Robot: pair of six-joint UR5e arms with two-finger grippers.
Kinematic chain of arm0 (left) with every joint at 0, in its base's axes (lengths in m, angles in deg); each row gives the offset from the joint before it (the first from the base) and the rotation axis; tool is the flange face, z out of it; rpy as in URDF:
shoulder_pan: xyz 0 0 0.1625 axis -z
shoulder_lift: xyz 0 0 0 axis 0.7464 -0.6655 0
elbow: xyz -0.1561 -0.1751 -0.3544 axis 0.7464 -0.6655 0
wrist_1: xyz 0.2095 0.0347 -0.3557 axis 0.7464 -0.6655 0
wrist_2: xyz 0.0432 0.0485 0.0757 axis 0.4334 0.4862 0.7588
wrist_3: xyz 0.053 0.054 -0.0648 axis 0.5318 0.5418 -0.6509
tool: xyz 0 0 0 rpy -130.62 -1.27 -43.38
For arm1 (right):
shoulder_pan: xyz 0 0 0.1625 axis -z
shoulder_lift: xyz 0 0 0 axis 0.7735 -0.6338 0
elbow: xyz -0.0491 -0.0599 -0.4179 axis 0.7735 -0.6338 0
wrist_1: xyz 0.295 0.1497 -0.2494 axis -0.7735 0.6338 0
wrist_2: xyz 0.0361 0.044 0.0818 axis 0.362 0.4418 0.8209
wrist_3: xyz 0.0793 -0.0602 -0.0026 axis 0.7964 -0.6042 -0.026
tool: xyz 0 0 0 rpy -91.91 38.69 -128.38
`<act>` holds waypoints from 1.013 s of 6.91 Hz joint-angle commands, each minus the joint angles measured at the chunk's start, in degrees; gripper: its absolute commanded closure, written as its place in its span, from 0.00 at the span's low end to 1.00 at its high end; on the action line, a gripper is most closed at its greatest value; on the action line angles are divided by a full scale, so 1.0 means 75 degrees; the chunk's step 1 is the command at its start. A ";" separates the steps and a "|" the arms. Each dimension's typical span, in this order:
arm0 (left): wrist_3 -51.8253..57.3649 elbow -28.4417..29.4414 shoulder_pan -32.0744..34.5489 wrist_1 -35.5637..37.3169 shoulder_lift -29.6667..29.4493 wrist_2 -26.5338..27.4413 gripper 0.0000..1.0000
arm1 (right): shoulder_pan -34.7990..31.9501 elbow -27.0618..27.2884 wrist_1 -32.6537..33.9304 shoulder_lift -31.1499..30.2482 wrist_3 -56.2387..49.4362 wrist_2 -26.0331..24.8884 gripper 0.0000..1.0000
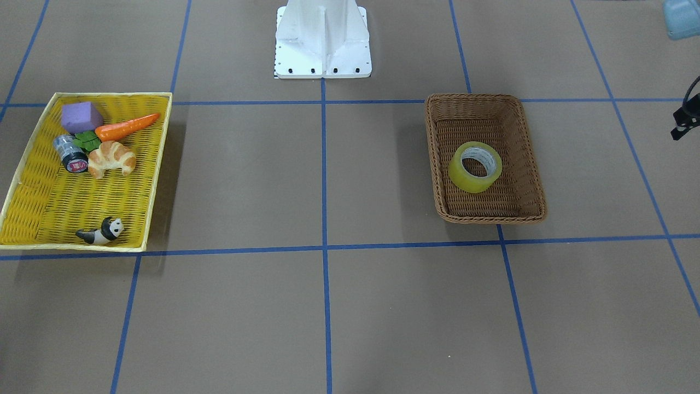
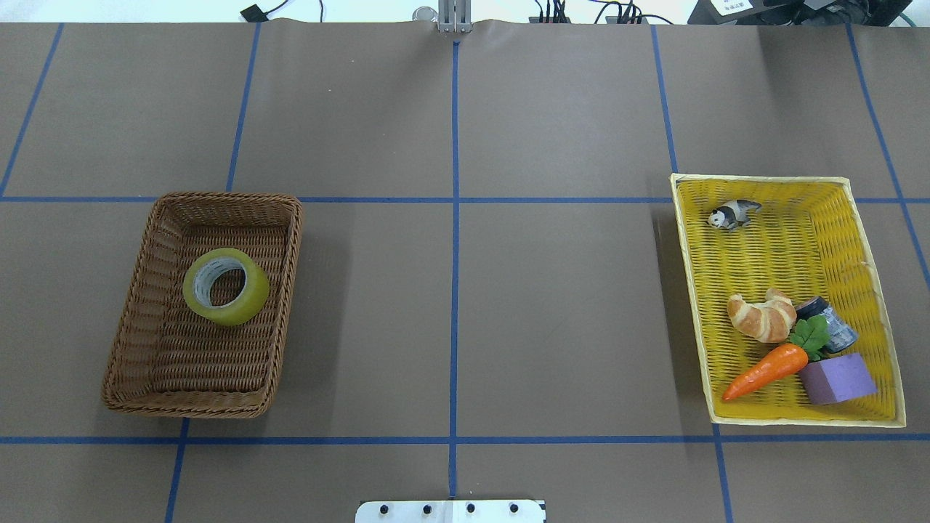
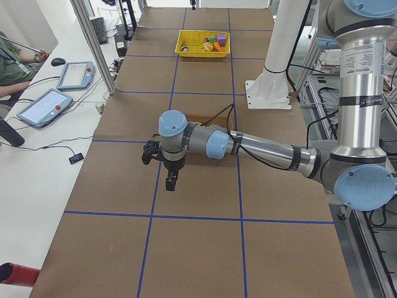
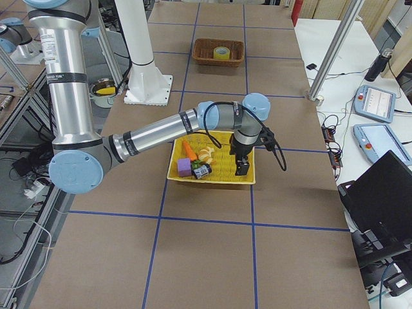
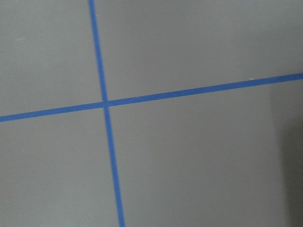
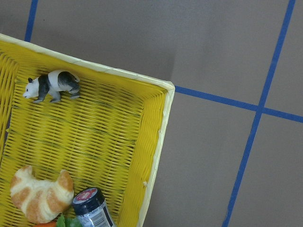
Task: Move tape to another basket
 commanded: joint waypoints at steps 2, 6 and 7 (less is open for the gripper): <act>0.0117 0.0556 0.0223 -0.0084 -0.0080 -0.0043 0.02 | -0.0250 -0.0020 0.0000 -0.0233 -0.0040 0.0106 0.00; 0.0128 0.0982 0.0294 -0.0096 0.0048 -0.0136 0.02 | -0.0368 0.0004 0.0012 -0.0222 0.0042 0.0224 0.00; 0.0128 0.0959 0.0306 -0.0096 0.0048 -0.0136 0.02 | -0.0368 -0.0008 0.0000 -0.0210 0.0042 0.0224 0.00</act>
